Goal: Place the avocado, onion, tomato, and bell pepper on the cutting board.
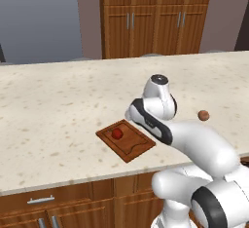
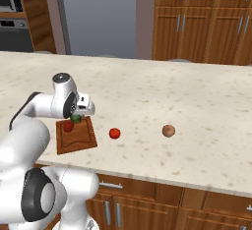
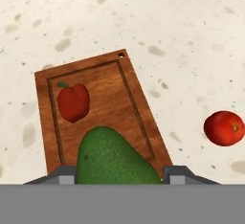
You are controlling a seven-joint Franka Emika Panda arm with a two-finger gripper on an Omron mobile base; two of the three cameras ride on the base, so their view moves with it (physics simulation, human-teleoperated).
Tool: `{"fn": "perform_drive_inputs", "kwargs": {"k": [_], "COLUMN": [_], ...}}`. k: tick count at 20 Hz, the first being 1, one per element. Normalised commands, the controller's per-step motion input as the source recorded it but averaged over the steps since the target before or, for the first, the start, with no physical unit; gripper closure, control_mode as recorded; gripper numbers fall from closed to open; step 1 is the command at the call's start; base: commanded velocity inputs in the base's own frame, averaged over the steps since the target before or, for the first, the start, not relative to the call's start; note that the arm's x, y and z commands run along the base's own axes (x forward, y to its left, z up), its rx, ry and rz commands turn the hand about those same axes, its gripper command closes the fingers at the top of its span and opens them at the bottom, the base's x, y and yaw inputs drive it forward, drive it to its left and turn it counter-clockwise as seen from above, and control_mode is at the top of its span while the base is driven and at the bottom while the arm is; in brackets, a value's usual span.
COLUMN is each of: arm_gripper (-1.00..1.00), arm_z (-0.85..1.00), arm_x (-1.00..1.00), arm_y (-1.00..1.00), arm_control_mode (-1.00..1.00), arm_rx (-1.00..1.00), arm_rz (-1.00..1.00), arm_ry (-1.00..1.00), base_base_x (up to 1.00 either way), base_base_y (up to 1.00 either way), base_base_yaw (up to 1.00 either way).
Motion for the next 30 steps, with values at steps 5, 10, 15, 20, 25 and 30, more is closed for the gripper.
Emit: {"fn": "perform_drive_inputs", "kwargs": {"k": [5,10,15,20,25,30], "arm_gripper": [1.00,1.00,1.00,1.00,1.00,1.00], "arm_z": [-0.26,-0.05,-0.25,-0.25,-0.16,-0.17], "arm_x": [0.28,0.32,0.23,0.18,0.14,0.14], "arm_y": [0.09,0.18,0.04,0.05,0.09,0.09], "arm_control_mode": [-1.00,-1.00,-1.00,-1.00,-1.00,-1.00], "arm_rx": [0.00,0.00,0.00,0.00,0.00,0.00], "arm_rz": [0.00,0.00,0.00,0.00,0.00,0.00], "arm_ry": [0.00,0.00,0.00,0.01,0.00,0.01], "base_base_x": [0.00,0.00,0.00,0.00,0.00,0.00], "base_base_y": [0.00,0.00,0.00,0.00,0.00,0.00], "base_base_yaw": [0.00,0.00,0.00,0.00,0.00,0.00]}}
